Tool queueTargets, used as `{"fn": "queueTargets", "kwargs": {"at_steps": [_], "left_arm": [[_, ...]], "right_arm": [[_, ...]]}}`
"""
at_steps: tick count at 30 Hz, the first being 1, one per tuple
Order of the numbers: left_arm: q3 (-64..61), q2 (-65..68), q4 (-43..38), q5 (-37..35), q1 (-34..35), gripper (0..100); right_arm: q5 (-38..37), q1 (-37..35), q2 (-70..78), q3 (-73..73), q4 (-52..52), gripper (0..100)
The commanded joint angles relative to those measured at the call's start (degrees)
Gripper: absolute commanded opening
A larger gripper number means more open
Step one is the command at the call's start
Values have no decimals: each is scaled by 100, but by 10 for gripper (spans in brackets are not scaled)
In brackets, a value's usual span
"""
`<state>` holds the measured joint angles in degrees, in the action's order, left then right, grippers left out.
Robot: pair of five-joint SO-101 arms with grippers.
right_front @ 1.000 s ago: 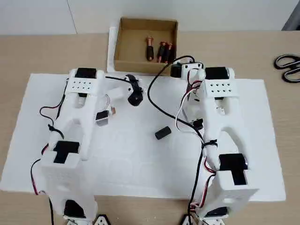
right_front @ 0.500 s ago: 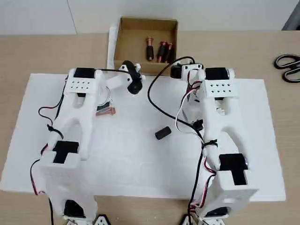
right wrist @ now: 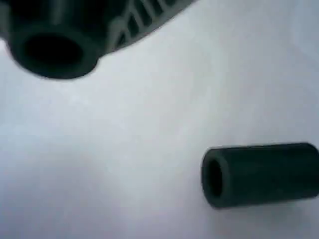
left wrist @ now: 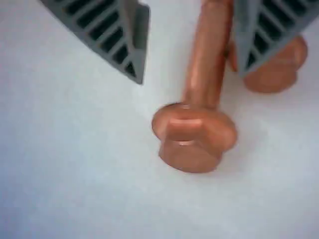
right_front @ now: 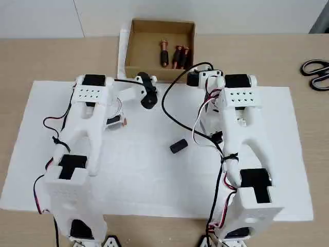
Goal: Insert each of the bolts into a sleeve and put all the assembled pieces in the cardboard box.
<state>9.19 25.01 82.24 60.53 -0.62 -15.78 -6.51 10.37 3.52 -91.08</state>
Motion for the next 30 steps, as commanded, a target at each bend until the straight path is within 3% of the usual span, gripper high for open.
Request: {"fn": "queueTargets", "kwargs": {"at_steps": [1,11,15,30], "left_arm": [[75,123,26,44,-53,118],[391,721,-62,97,-62,115],[391,686,-53,97,-193,67],[391,-53,879,97,-695,5]], "right_arm": [[9,13,-312,26,13,4],[9,13,-312,26,13,4],[9,13,-312,26,13,4],[9,13,-312,26,13,4]]}}
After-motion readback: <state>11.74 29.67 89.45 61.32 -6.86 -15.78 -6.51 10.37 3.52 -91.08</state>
